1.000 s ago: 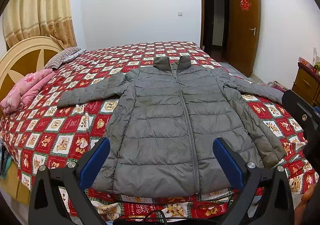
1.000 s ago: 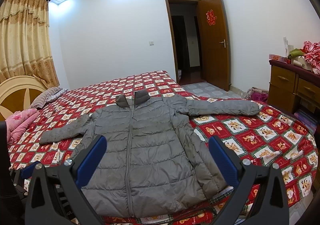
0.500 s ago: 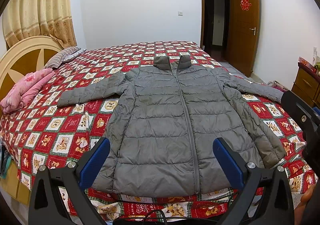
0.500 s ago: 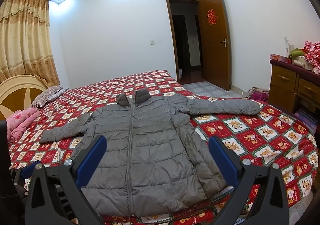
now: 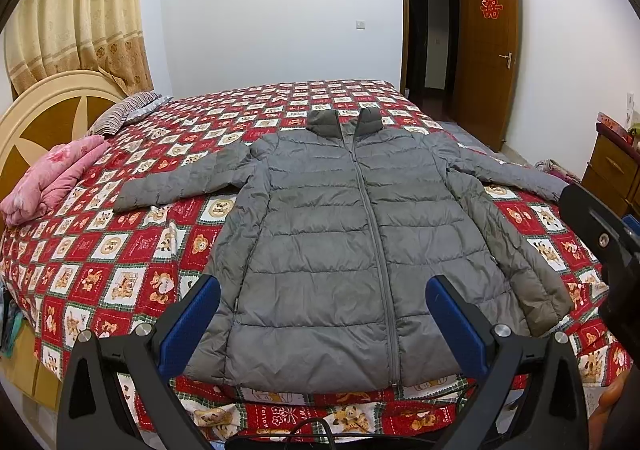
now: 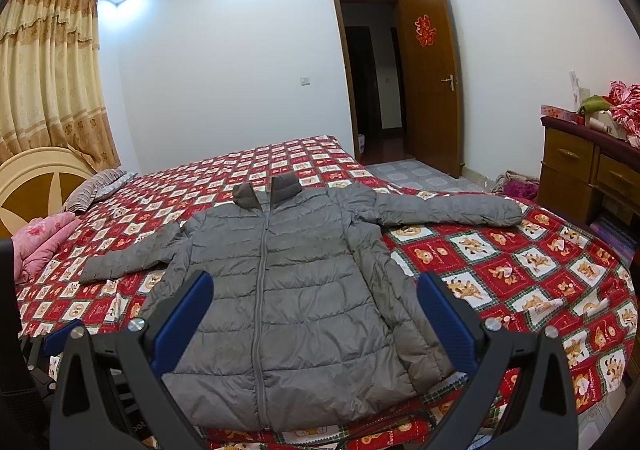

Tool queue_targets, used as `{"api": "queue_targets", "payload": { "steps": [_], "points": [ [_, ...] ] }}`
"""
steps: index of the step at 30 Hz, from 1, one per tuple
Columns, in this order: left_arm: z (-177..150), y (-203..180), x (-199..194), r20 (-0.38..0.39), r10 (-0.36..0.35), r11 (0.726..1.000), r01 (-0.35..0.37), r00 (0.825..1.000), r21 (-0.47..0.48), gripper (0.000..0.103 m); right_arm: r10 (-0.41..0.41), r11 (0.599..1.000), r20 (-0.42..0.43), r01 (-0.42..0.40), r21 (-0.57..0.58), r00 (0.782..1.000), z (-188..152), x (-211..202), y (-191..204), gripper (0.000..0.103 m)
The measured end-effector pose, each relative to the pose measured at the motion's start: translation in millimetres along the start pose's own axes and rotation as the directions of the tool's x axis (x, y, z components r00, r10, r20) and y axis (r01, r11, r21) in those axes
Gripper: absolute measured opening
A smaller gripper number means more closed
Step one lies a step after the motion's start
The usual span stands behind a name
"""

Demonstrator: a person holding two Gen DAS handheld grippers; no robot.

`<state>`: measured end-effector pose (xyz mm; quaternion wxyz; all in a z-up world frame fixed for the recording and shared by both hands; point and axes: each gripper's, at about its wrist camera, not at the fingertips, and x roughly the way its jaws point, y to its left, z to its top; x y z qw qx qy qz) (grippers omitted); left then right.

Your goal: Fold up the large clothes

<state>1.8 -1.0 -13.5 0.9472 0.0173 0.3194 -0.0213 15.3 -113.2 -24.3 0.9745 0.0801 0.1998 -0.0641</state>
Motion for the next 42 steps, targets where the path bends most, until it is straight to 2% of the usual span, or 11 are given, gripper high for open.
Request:
{"api": "queue_targets", "payload": {
  "steps": [9,15,20,24,27,33,38,42],
  "points": [
    [1,-2,5,-0.021,-0.002,1.0,0.002,1.0,0.007,0.102,0.002,1.0,-0.02,-0.002,0.004,1.0,-4,2,1,0.103],
    [2,-2,25,-0.066,-0.006,1.0,0.007,0.998,0.009,0.102,-0.004,1.0,-0.088,0.006,0.023,0.996,-5,25,-9,0.103],
    [9,0,65,-0.129,0.01,1.0,-0.009,0.992,0.011,0.102,-0.012,0.998,-0.167,0.021,0.056,0.986,-8,57,-26,0.103],
    [22,-1,90,-0.135,0.022,1.0,-0.02,0.991,0.021,0.102,-0.032,0.996,-0.207,0.048,0.073,0.978,-5,84,-42,0.103],
    [35,-2,108,-0.134,0.028,0.999,-0.023,0.991,0.039,0.102,-0.05,0.995,-0.206,0.067,0.076,0.977,2,102,-51,0.103],
    [66,-7,151,-0.142,0.036,0.996,-0.024,0.989,0.086,0.102,-0.03,0.994,-0.224,0.052,0.095,0.974,21,138,-65,0.103],
    [88,-8,193,-0.138,0.072,0.987,-0.051,0.988,0.15,0.102,-0.09,0.981,-0.229,0.126,0.145,0.969,35,158,-93,0.103],
    [103,-2,223,-0.134,0.019,0.982,0.007,0.991,0.187,0.102,-0.119,0.969,-0.243,0.167,0.184,0.963,48,170,-129,0.103]
  ]
}}
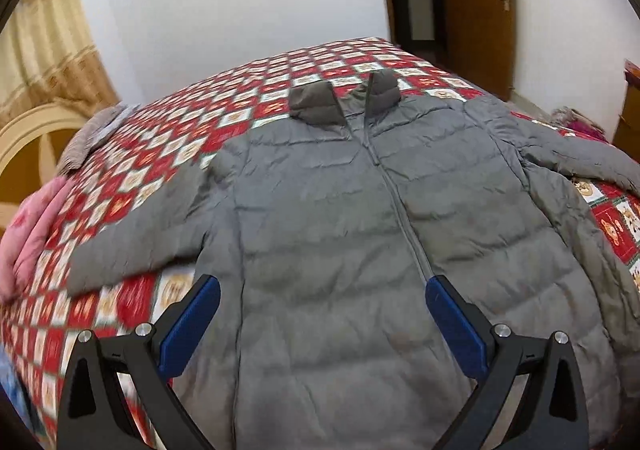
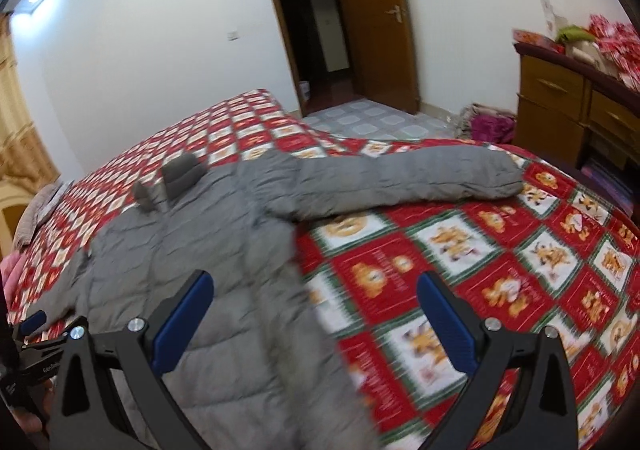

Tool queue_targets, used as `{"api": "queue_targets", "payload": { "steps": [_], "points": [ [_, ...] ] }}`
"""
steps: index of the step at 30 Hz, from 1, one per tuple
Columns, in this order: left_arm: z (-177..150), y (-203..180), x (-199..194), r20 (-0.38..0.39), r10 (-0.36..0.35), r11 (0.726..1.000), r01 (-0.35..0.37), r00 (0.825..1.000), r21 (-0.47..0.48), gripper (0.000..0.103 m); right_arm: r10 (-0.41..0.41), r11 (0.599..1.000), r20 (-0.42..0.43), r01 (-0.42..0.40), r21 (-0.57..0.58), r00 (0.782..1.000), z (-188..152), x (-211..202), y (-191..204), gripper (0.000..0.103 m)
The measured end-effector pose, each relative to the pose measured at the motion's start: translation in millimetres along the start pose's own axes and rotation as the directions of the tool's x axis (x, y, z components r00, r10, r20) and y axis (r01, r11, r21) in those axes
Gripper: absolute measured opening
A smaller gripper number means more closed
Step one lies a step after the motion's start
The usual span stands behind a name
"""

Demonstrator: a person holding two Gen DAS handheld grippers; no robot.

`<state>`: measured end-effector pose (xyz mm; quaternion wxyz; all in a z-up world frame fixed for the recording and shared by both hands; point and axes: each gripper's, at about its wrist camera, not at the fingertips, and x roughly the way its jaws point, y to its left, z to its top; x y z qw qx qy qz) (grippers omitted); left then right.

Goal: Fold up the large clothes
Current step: 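Grasp the jacket sleeve cuff with the right gripper and lift it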

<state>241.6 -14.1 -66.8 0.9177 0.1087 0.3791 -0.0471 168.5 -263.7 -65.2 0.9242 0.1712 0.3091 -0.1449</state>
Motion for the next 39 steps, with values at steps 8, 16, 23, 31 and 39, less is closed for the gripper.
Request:
{"api": "queue_targets", "payload": {
  "steps": [8,16,23,31,39],
  "points": [
    [23,77,74,0.104,0.018,0.996,-0.009,0.994,-0.086,0.102,-0.237,0.926,0.045,0.211,0.313,0.971,58,23,-142,0.1],
    [-10,137,143,-0.028,-0.051,0.935,0.038,0.998,-0.353,0.102,-0.187,0.717,-0.118,0.218,0.662,0.975,72,114,-250,0.087],
    [-30,155,136,-0.005,-0.054,0.861,0.044,0.999,-0.506,0.102,-0.257,0.735,-0.146,0.291,0.613,0.955,75,153,-250,0.071],
    [-35,155,134,-0.025,-0.025,0.865,0.009,0.999,-0.502,0.102,-0.399,0.827,-0.212,0.45,0.338,0.892,95,166,-237,0.013],
    [-35,157,136,-0.027,-0.031,0.864,0.013,0.999,-0.503,0.102,-0.339,0.94,0.13,0.341,0.006,0.932,156,76,-96,0.012]
  ]
}}
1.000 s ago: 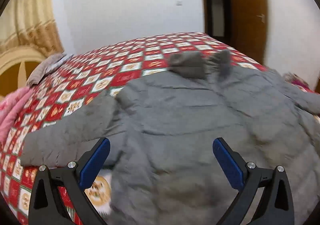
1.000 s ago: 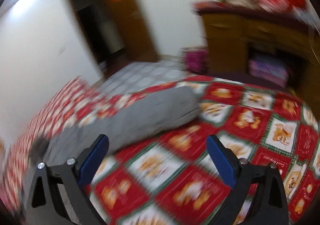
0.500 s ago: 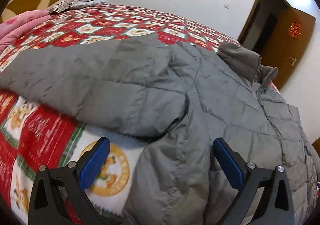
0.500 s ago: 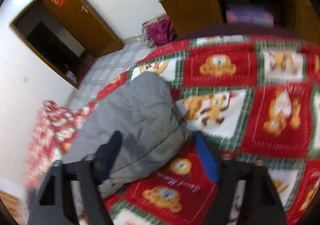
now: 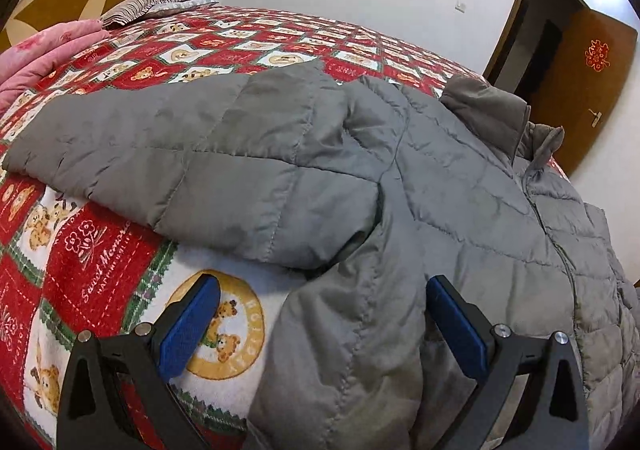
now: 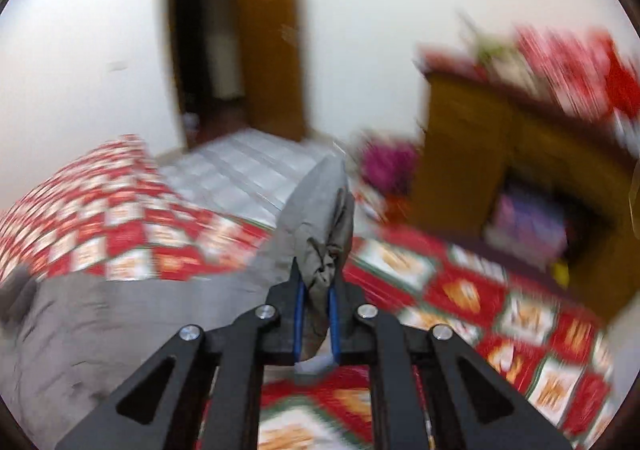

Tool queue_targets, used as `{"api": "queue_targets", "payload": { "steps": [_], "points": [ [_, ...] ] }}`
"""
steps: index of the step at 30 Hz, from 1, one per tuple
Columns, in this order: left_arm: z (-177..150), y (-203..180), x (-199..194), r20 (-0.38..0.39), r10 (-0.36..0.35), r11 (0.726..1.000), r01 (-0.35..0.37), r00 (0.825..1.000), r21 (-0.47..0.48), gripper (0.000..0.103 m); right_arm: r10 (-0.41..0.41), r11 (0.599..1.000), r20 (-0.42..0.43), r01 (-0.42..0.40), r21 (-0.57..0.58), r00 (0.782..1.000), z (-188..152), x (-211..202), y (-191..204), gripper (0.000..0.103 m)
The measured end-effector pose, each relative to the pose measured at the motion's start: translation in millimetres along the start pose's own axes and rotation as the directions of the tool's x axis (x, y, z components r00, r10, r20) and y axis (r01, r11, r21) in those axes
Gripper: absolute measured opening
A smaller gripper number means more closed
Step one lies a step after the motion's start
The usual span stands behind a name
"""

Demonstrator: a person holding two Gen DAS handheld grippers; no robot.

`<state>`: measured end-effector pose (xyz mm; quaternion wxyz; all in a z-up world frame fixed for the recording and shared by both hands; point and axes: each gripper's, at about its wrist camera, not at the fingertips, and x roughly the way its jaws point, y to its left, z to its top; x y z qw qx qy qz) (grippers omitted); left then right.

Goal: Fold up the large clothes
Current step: 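Grasp the jacket sleeve cuff with the right gripper and lift it, then carry the sleeve across the jacket body and release it with the right gripper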

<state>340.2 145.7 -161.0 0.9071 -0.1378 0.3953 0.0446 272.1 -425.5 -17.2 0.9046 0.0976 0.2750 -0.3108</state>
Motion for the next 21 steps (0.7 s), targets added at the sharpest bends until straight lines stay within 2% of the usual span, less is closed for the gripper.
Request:
{"api": "queue_targets", "payload": {
  "steps": [2,4,6,8,11,14,17,20,21],
  "points": [
    [0,1,0,0.003,-0.011,1.0,0.011,1.0,-0.007,0.102,0.065,0.994,0.055,-0.059,-0.096,0.996,7,-33,40,0.012],
    [0,4,-1,0.01,-0.026,0.999,0.026,1.0,-0.018,0.102,0.163,0.971,0.085,-0.144,-0.191,0.983,8,-68,87,0.012],
    [0,8,-3,0.017,-0.045,0.998,0.046,0.999,-0.032,0.102,0.271,0.932,0.061,-0.246,-0.265,0.961,0,-93,134,0.012],
    [0,11,-4,0.023,-0.064,0.997,0.065,0.998,-0.046,0.102,0.369,0.881,0.011,-0.346,-0.322,0.929,-18,-111,183,0.012],
    [0,15,-4,0.029,-0.084,0.995,0.085,0.996,-0.06,0.102,0.473,0.8,-0.07,-0.461,-0.384,0.878,-54,-126,245,0.012],
    [0,17,-4,0.034,-0.097,0.993,0.1,0.995,-0.069,0.102,0.528,0.735,-0.151,-0.539,-0.411,0.836,-86,-123,293,0.012],
    [1,20,-5,0.043,-0.118,0.989,0.121,0.992,-0.083,0.102,0.57,0.68,-0.25,-0.62,-0.393,0.783,-120,-110,338,0.012],
    [1,24,-5,0.053,-0.141,0.984,0.146,0.989,-0.1,0.102,0.589,0.638,-0.311,-0.666,-0.388,0.746,-144,-104,373,0.012],
    [0,25,-5,0.057,-0.148,0.982,0.153,0.987,-0.106,0.102,0.596,0.626,-0.341,-0.687,-0.369,0.727,-152,-98,383,0.012]
  ]
}}
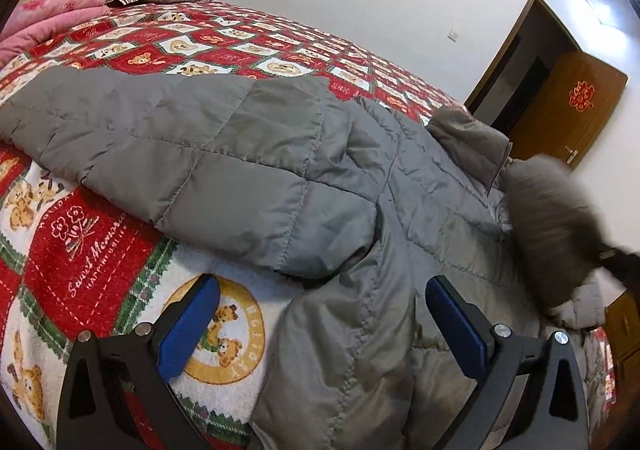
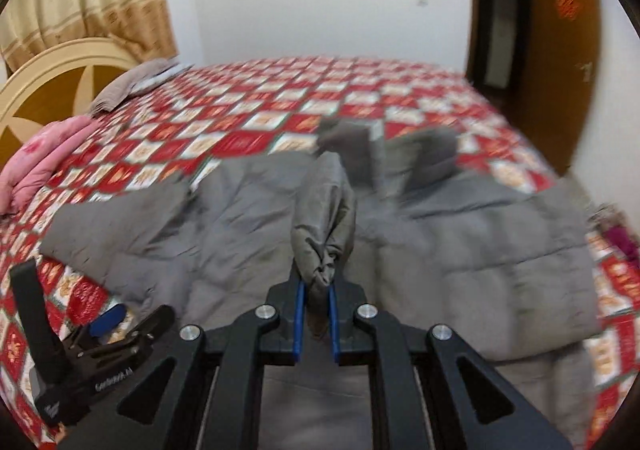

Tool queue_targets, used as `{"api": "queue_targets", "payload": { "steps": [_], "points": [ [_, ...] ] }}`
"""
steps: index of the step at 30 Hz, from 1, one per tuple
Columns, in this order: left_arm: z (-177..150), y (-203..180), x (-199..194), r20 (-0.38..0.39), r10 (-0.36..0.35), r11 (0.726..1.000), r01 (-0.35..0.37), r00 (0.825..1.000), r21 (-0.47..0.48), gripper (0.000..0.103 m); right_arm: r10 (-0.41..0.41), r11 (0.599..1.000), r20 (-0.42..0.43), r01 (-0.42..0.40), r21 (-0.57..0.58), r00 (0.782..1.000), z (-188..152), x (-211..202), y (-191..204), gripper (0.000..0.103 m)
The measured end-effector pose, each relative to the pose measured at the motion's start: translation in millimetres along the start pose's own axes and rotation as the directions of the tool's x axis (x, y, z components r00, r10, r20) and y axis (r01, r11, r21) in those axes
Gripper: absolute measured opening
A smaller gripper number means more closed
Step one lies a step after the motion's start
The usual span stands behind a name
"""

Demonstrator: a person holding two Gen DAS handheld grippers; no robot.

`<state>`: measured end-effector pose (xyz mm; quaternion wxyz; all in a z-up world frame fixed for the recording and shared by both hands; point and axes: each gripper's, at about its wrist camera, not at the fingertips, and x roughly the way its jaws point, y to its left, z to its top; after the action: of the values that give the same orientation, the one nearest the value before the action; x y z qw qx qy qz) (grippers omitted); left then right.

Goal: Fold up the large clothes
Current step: 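Carry the sleeve across the jacket body and release it with the right gripper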

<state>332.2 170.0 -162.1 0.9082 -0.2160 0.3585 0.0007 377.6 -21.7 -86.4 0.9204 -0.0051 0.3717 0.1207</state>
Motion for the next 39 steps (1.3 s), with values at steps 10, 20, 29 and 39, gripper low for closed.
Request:
{"api": "queue_targets", "payload": {
  "steps": [10,20,29,39],
  "points": [
    [0,2,-1,0.008,-0.022,1.0,0.022,1.0,-0.016,0.102,0.326,0.935,-0.012,-0.32,0.154,0.945,4,17,-8,0.071],
    [5,-18,-9,-0.04,0.044,0.996,-0.041,0.998,0.075,0.102,-0.202,0.931,0.184,0.13,0.343,0.962,22,-82,-192,0.02],
    [43,-130,-19,0.025,0.031,0.95,-0.037,0.999,0.31,0.102,-0.17,0.834,0.006,0.141,0.533,0.985,6,-21,-271,0.02],
    [38,-153,46,-0.007,0.192,0.929,-0.18,0.981,0.322,0.102,-0.126,0.894,-0.093,0.153,0.421,0.988,-12,30,-237,0.02]
  ]
}}
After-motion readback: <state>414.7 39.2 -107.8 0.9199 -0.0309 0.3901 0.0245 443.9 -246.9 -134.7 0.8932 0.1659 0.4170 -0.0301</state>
